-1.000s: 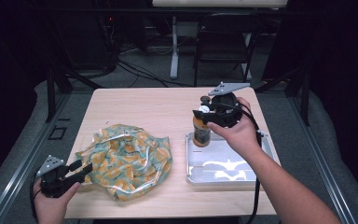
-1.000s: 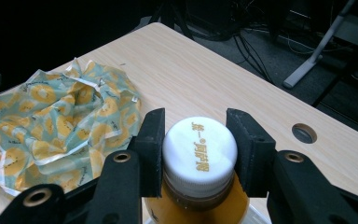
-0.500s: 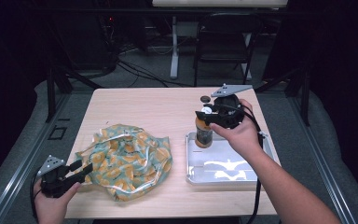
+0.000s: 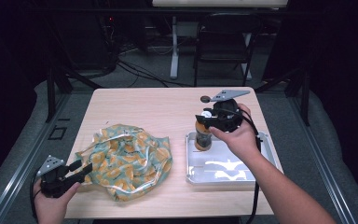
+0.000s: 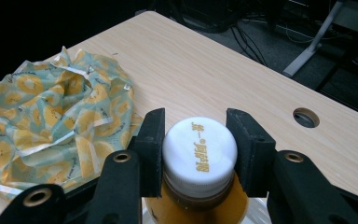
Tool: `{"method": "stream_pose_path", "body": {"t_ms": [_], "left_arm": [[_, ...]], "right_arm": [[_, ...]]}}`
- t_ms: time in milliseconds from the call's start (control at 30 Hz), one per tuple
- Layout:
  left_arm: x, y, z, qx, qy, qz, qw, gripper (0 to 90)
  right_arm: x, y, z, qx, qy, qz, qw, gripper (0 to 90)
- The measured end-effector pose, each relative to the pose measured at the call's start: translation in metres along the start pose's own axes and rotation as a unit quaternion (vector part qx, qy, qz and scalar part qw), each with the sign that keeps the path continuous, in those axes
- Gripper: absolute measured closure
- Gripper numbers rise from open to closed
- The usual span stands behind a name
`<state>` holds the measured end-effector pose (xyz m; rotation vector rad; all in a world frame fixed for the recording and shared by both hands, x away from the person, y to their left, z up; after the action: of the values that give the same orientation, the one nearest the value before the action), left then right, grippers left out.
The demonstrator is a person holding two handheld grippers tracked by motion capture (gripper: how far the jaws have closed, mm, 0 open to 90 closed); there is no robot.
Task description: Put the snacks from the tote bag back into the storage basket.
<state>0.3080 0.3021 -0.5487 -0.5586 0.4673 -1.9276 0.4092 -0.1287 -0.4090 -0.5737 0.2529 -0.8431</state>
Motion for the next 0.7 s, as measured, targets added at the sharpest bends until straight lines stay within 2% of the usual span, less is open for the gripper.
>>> {"method": "stream_pose_path", "body": {"t_ms": [467,700], "left_arm": [[0.000,0.000,0.000,-0.003,0.000,0.001,1.0000,48.6],[0.000,0.001,-0.001,-0.003,0.000,0.002,1.0000,48.6]], "right_arm": [[0.003,0.014,-0.012,0.000,0.005,-0.009,1.0000,58.8],[0.007,0.024,-0.018,-0.011,0.009,-0.011,0.9998,58.8]]}}
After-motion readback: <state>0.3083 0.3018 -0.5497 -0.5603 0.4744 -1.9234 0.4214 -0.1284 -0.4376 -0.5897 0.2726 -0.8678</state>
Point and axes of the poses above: each handheld gripper's, and its own axes: y roughly forward along the jaws, z roughly out of its top, x roughly to its right, the point moved 6 cm from there along y, roughly forward along the jaws, and after that the axes turned 1 degree about -z, right-handed, at the moved point
